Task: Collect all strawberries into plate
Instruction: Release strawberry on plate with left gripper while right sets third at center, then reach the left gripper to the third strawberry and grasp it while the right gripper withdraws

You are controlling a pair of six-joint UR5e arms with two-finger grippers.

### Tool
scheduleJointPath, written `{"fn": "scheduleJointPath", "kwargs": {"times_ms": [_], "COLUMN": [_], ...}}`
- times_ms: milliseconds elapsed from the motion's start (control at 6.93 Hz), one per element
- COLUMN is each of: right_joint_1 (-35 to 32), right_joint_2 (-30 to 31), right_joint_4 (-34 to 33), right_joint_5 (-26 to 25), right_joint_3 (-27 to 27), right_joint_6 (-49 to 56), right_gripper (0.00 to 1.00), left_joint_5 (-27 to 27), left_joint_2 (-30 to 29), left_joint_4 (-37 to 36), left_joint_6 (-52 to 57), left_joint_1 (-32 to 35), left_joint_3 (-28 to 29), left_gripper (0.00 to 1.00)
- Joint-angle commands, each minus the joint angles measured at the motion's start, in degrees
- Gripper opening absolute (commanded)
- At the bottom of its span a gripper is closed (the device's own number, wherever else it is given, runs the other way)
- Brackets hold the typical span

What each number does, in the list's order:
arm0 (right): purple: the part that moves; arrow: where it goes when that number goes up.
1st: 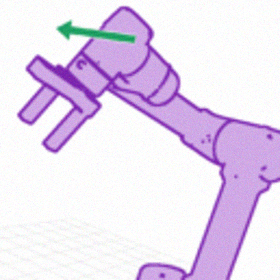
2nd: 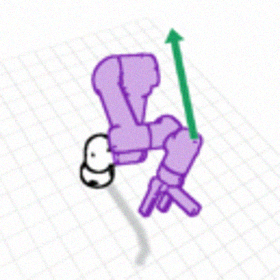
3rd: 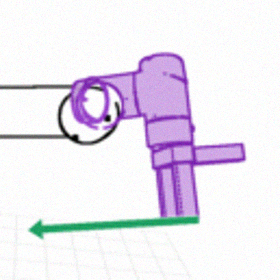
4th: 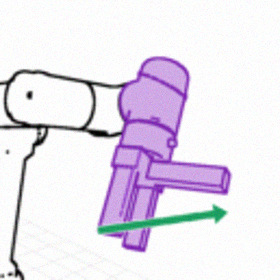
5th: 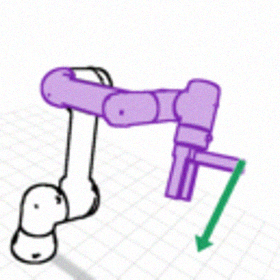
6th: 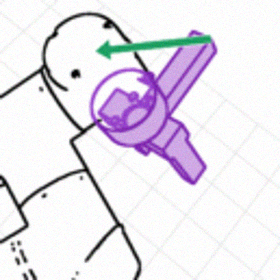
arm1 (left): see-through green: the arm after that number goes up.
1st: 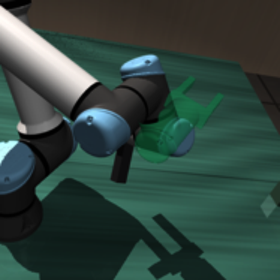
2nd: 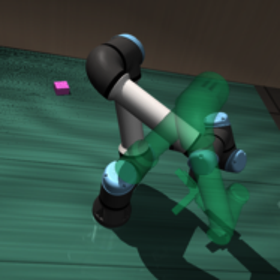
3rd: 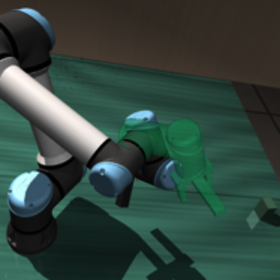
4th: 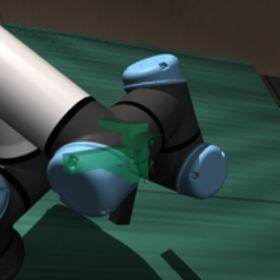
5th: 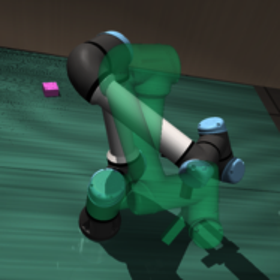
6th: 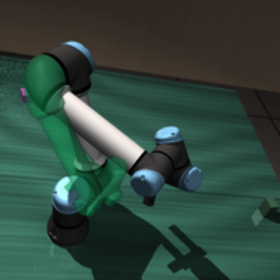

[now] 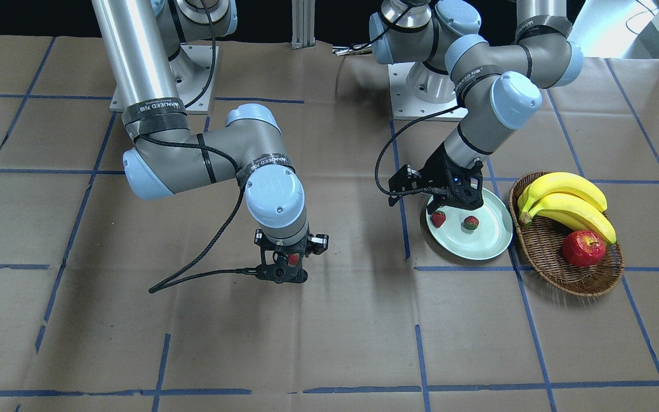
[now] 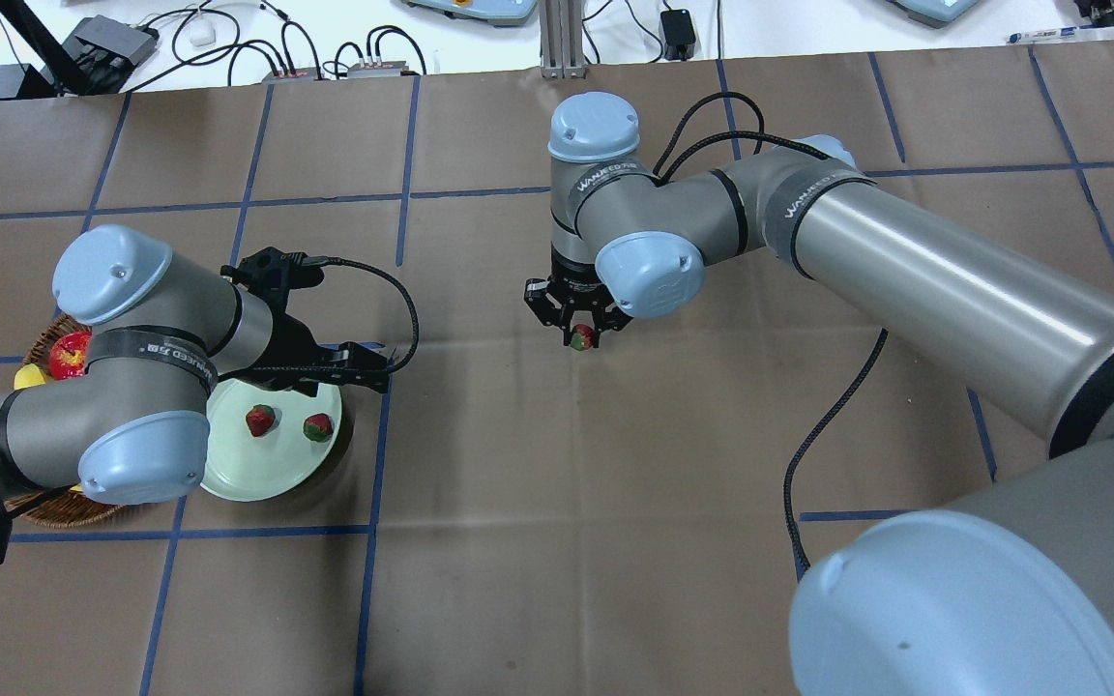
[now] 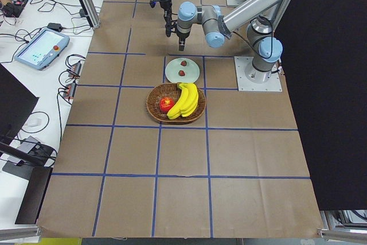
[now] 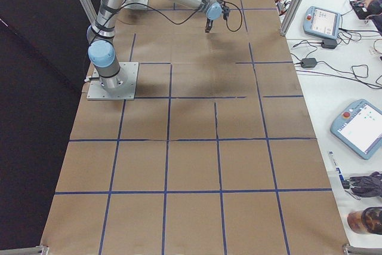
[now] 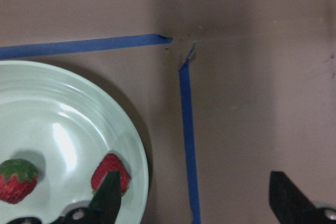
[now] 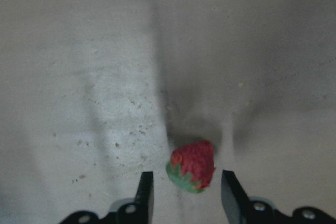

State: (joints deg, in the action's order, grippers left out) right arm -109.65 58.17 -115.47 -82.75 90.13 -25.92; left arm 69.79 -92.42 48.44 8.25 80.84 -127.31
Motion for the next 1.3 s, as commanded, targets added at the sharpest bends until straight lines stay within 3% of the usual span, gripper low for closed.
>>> {"fn": "scheduleJointPath", "kwargs": {"times_ms": [0,144,433,577,1010,1154], "right_joint_1": [0.66,1.89,6.44,9.43,14.45,16.21], "right_joint_2": [0.62,2.71,9.73,13.77,24.32,27.23], "right_joint_4": [0.5,0.77,7.85,12.41,21.93,23.78], "right_joint_5": [0.04,-0.13,-0.83,-1.1,-6.8,-6.81], "right_joint_3": [-0.3,-0.22,-0.31,-0.31,-0.05,0.22], "right_joint_6": [0.08,0.69,2.88,5.94,10.79,14.2], "right_gripper": [1.0,1.0,1.0,1.0,1.0,1.0], "left_joint_5": [-2.03,-1.94,-0.98,2.34,14.63,14.85], "left_joint_2": [-0.57,-0.66,-1.45,-2.49,-15.11,-17.68], "left_joint_4": [-0.63,-1.33,-1.34,-1.34,-7.81,-7.93], "left_joint_6": [-3.49,-8.29,-13.41,-14.31,-16.33,-16.25], "left_joint_1": [2.02,4.48,11.06,13.27,23.54,24.53], "left_joint_3": [0.13,1.26,4.07,4.78,10.83,12.33], "left_gripper": [0.99,0.99,0.99,0.99,0.98,0.96]}}
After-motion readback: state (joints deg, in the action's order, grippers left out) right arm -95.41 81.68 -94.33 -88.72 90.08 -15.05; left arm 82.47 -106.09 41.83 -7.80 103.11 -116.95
